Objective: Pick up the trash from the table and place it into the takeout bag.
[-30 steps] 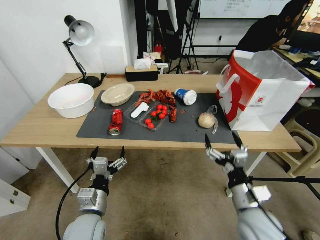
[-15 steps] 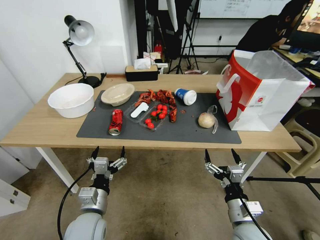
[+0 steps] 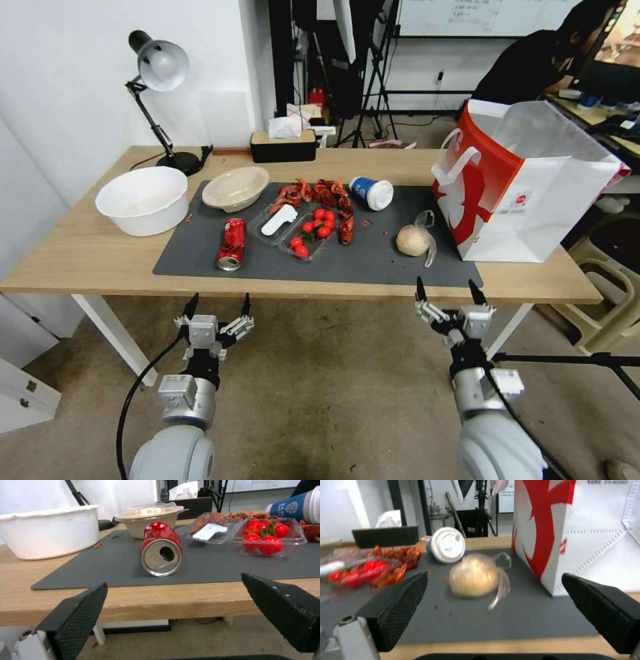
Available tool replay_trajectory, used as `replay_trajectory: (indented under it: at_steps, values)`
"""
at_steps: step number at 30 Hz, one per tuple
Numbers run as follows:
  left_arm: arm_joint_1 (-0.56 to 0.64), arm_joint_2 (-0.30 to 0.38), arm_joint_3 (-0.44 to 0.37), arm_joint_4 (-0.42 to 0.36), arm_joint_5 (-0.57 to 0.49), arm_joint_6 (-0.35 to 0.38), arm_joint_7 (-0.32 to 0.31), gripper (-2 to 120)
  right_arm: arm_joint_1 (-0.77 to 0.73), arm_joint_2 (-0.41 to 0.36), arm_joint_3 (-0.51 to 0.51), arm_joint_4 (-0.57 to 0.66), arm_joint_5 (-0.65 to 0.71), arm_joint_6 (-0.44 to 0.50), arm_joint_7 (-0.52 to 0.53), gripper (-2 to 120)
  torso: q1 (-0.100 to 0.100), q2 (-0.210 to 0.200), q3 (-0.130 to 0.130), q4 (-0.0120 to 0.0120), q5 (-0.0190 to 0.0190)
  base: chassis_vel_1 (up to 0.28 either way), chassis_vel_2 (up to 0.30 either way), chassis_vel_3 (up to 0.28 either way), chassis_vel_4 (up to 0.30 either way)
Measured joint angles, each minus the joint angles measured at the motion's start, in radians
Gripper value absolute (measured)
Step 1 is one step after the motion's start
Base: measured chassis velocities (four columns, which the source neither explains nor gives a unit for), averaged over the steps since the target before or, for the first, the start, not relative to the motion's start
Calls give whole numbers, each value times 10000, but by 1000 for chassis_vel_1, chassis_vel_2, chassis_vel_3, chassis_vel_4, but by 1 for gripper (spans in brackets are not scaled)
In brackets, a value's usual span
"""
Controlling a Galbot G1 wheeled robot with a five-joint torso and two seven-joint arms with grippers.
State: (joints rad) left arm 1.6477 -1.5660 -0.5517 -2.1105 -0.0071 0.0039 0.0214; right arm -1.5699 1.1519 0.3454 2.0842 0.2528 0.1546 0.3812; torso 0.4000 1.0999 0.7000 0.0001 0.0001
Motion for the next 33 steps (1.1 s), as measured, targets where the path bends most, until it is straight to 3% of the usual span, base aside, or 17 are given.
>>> replay_trajectory:
  at_steps: [20,24,25,26,33]
  values:
    - [4,2,20,25,17,-7,2,100,1692,-345,-168,-231,1453,-1340,500,100,1,0,1,4,-1,0,0,0,0]
    - [6,0,18,27,25,-9,3,100,1915,-392,-258,-323,1706,-1549,608,100,0,1,0,-7,-4,0,0,0,0]
    - [14,-15,24,26,44,-11,6,100,2550,-502,-666,-759,2193,-2122,898,100,-1,0,1,-10,11,0,0,0,0]
    - [17,-23,17,22,51,-14,6,100,3164,-548,-899,-1036,2403,-2384,1079,100,0,1,0,6,-3,0,0,0,0]
    - [68,-34,-66,-3,56,-35,2,100,5107,-511,-1811,-1921,3289,-3212,1728,98,2,0,1,2,-3,0,0,0,0]
